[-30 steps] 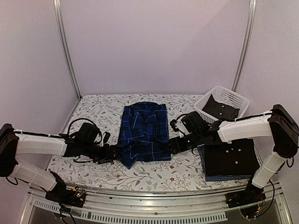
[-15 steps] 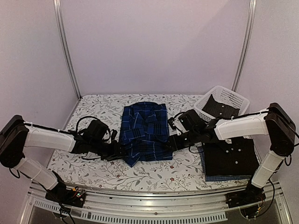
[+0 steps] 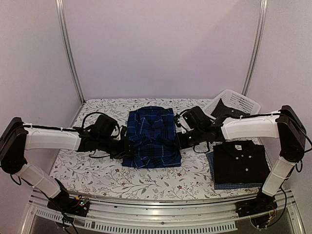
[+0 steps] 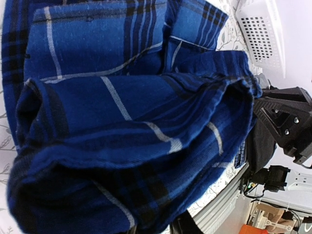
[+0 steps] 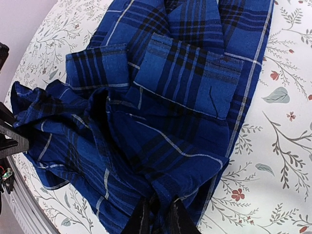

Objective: Fold and stack the long sleeve shirts
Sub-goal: Fold the rectangle-folded shirt at the center of the board.

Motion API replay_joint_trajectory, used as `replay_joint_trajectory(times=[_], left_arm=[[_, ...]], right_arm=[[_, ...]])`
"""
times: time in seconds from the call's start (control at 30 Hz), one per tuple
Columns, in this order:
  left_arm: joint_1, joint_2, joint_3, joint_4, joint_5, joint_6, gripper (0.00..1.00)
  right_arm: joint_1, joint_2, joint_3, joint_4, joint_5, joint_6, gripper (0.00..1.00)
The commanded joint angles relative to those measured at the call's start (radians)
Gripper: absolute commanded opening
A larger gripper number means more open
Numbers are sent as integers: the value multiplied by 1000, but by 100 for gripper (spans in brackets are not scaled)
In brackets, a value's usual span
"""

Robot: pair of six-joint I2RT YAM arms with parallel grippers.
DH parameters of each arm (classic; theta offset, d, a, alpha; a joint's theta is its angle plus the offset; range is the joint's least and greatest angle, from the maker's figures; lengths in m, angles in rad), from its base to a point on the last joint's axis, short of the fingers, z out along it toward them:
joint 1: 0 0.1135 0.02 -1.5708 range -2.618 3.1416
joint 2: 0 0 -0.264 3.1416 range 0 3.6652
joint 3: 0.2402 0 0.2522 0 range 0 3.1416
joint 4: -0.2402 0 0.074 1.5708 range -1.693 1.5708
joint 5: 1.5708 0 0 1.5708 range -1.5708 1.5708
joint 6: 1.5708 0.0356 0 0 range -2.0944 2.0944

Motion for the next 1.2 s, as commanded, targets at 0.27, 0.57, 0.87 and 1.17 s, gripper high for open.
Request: replay_joint_trajectory(times=[0.27, 0.57, 0.87, 1.17], left_arm=[[21, 84, 111, -16, 3, -16, 11], [163, 297, 280, 72, 34, -53, 11], [201, 404, 397, 129, 56, -44, 20], [200, 411, 399, 141, 80, -33, 16]], right_arm=[[-20, 91, 133, -52, 34, 12, 6], [-141, 230, 304, -50, 14, 26, 17], [-151, 192, 378, -110, 40, -38, 54], [-62, -42, 118, -59, 3, -52, 43]])
